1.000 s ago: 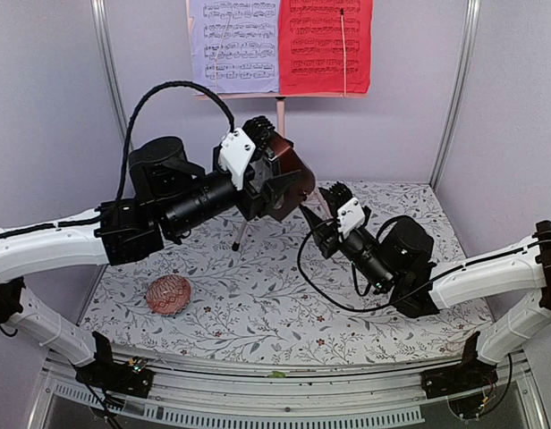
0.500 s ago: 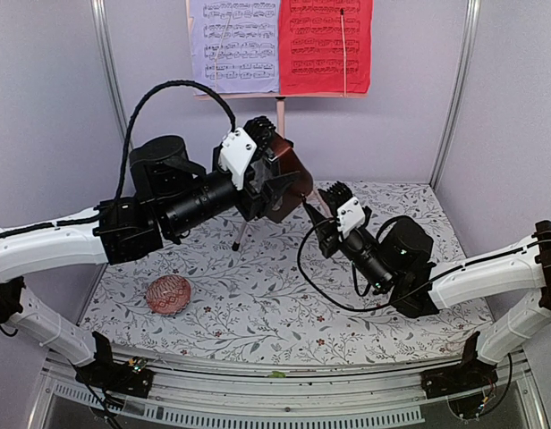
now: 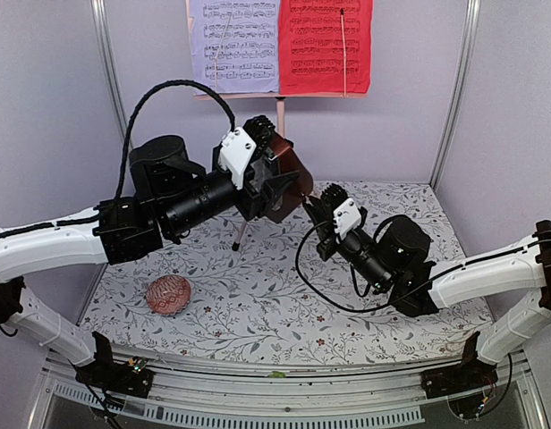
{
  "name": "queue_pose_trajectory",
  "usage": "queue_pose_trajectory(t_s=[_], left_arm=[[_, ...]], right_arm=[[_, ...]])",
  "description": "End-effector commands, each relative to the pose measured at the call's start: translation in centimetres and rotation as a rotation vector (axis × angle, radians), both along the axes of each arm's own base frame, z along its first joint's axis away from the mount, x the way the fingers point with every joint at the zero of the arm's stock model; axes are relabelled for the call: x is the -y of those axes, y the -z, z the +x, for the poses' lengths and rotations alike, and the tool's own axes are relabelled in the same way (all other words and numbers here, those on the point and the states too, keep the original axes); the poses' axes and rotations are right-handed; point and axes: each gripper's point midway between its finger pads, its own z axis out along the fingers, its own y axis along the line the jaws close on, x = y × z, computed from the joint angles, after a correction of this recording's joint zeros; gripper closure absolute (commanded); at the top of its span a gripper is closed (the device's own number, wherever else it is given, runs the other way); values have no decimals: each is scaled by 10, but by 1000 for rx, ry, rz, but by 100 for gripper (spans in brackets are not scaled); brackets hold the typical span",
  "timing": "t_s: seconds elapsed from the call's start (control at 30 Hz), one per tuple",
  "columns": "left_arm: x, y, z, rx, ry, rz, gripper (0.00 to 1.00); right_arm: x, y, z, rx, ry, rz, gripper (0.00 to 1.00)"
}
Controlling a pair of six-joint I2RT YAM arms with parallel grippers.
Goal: Set up the instrument practice props
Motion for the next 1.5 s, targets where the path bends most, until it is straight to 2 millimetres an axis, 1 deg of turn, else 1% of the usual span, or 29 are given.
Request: queue_pose_trajectory(t_s=[0.0, 0.2, 0.37, 0.6, 0.8, 0.97, 1.1, 1.2, 1.3, 1.43, 1.47], left_arm=[[-16, -70, -16, 89, 19, -179, 100], [-13, -66, -15, 81, 24, -174, 100], [-13, -65, -16, 78, 28, -177, 100], [-12, -63, -15, 71, 29, -176, 100], [-11, -63, -16, 68, 34, -179, 100], [-10, -62, -16, 66, 36, -176, 100], [-9, -62, -15, 63, 36, -173, 100], [-10, -62, -15, 63, 32, -174, 100], [-9, -61, -15, 61, 31, -172, 100], [-8, -59, -14, 55, 32, -168, 100], [-8, -59, -14, 55, 31, -168, 100]], right_arm=[[-6, -13, -2, -1, -21, 40, 88], [-7, -17, -1, -26, -30, 68, 93], [-5, -18, 2, -53, -15, 93, 94], [1, -20, 5, -90, 6, 138, 93], [2, -22, 6, -107, 9, 159, 83], [2, -22, 8, -110, 17, 161, 84], [5, -22, 9, -116, 34, 170, 89], [9, -21, 12, -123, 58, 177, 89], [11, -22, 13, -127, 68, 186, 87], [13, -24, 13, -128, 71, 197, 77], [13, -24, 13, -127, 72, 199, 76]])
